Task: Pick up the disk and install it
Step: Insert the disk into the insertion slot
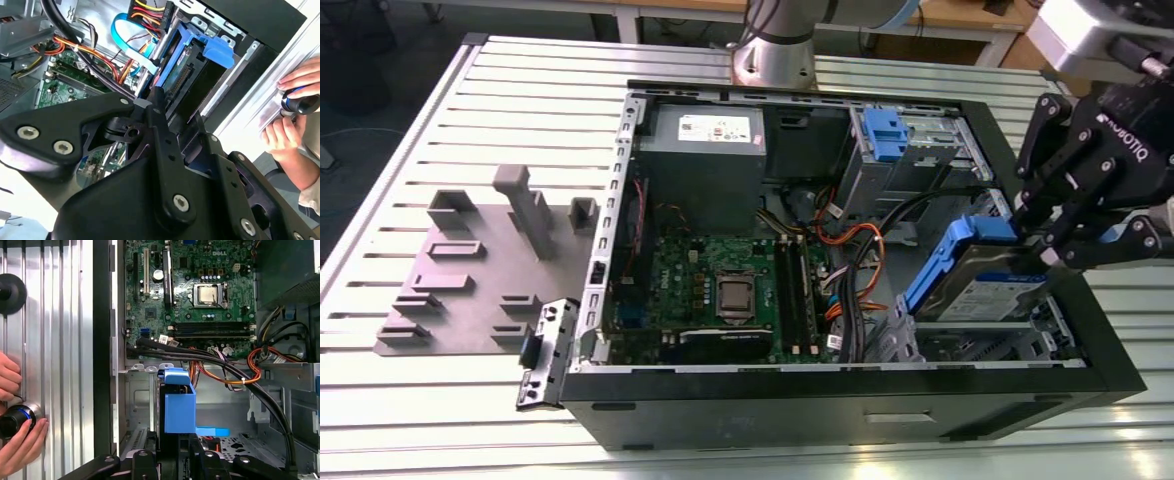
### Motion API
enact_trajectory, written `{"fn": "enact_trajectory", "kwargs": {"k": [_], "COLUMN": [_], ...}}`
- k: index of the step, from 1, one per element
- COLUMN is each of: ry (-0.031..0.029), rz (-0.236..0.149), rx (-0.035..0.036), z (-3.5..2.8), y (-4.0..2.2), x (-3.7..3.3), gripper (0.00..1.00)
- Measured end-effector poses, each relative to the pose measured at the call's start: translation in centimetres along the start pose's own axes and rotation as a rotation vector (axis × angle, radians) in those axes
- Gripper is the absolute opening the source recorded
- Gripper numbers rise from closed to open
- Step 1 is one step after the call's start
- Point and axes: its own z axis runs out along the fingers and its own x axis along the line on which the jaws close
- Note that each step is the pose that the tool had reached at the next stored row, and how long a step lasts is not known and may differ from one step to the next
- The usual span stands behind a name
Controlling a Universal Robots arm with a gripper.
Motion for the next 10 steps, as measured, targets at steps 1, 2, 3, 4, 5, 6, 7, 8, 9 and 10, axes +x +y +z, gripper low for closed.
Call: {"fn": "enact_trajectory", "kwargs": {"k": [1,2,3,4,5,6,7,8,9,10], "ry": [0.0001,0.0001,0.0001,0.0001,0.0002,0.0001,0.0001,0.0,0.0,0.0], "rz": [0.0,0.0,0.0,0.0,0.0,0.0,0.0,0.0,0.0,0.0], "rx": [0.0,0.0,0.0,0.0,0.0,0.0,0.0,0.0,0.0,0.0], "z": [0.17,0.37,0.55,0.73,0.91,1.08,1.26,1.46,1.65,1.83], "y": [-0.01,-0.01,-0.02,-0.03,-0.03,-0.04,-0.05,-0.05,-0.06,-0.07], "x": [0.0,-0.01,-0.01,-0.01,-0.01,-0.01,-0.02,-0.02,-0.02,-0.02], "gripper": [0.35,0.35,0.35,0.35,0.35,0.35,0.35,0.35,0.35,0.35]}}
